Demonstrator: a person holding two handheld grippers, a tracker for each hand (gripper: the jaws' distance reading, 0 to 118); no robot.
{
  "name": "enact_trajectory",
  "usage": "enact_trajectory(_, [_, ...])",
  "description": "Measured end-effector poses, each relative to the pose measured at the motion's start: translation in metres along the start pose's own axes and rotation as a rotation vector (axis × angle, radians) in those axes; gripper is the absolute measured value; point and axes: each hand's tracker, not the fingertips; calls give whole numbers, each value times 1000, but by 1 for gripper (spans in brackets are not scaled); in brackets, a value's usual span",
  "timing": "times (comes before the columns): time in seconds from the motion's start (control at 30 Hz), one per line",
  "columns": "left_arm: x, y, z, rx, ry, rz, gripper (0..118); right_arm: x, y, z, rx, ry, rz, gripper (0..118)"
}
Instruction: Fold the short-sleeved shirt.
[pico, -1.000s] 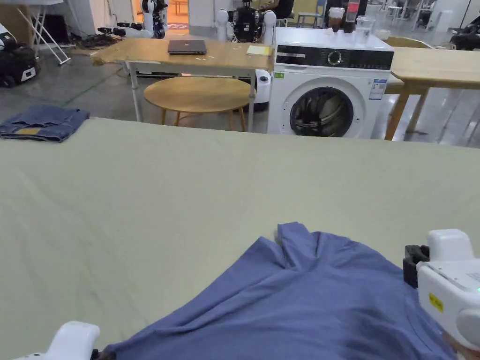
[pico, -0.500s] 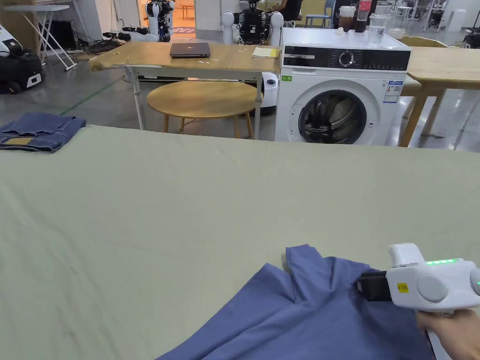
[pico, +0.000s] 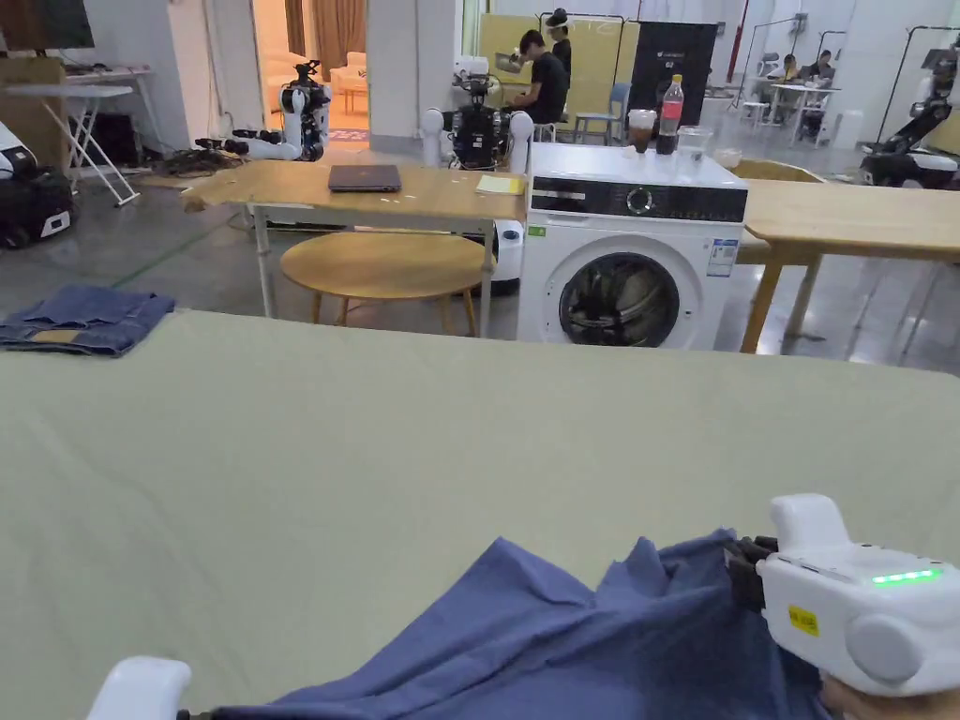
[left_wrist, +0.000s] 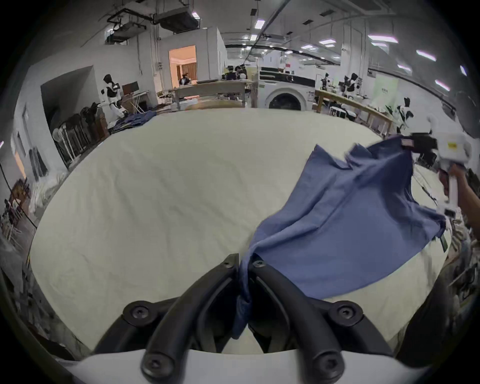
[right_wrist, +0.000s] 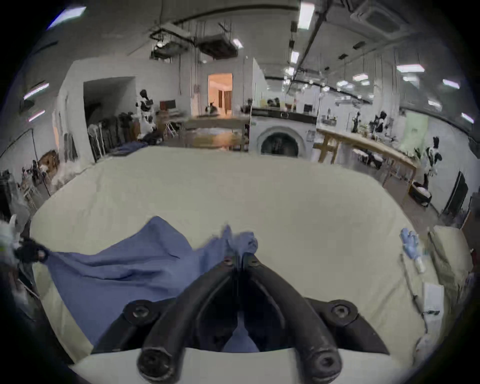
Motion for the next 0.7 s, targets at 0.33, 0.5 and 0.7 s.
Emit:
enact_trajectory(0.33, [6, 144, 35, 162, 17, 26, 0, 52, 108, 124, 215, -192, 53, 0])
enact_trajectory(0.5, [28, 243, 74, 297, 56, -27, 0, 77, 190, 174, 366, -213, -14, 1])
enact_trajectory(0.7, [51, 343, 119, 431, 126, -69, 0, 93, 276, 211, 525, -224, -69, 1])
